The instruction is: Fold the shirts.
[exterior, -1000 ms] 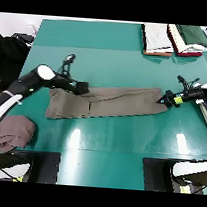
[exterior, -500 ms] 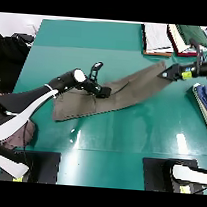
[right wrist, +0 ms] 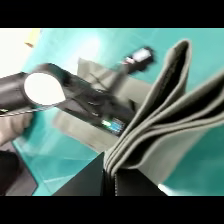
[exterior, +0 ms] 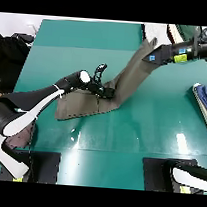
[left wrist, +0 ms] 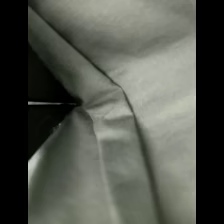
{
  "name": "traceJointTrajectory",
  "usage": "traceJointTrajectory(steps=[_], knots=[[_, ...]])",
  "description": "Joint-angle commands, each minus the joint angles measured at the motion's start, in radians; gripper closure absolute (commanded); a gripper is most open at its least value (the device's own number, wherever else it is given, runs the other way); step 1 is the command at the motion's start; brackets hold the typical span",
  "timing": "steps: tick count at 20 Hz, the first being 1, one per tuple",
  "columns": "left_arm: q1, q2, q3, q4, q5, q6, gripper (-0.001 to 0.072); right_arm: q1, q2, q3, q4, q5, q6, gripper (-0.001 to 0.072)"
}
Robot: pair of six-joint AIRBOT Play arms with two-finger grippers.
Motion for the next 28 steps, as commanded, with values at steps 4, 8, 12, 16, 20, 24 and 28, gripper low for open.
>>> traceJointTrajectory(steps=[4,8,12,16,20,24,28], knots=[[0.119,0.143,0.003,0.048,-0.059,0.002,0.0686,0.191,-0.021,0.019,0.004,-0.089,0.032,0.0694],[0.34,0.402,0.003,0.189,-0.128,0.002,0.0685,0.371,-0.106,0.019,0.119,-0.247,-0.016,0.0694],[0.55,0.66,0.003,0.285,-0.13,0.002,0.0685,0.612,-0.284,0.024,0.31,-0.54,-0.226,0.0583],[0.647,0.759,0.002,0.287,-0.178,0.002,0.0685,0.713,-0.454,0.176,0.332,-0.508,-0.261,0.0285],[0.612,0.752,0.001,0.284,-0.232,0.002,0.0686,0.597,-0.418,0.134,0.33,-0.369,-0.261,0.0342],[0.513,0.752,-0.006,0.287,-0.234,0.01,0.0686,0.383,-0.289,-0.138,0.24,-0.312,-0.204,0.0342],[0.438,0.752,-0.006,0.287,-0.212,0.01,0.0685,0.158,-0.179,-0.415,-0.055,-0.321,-0.03,0.0342]])
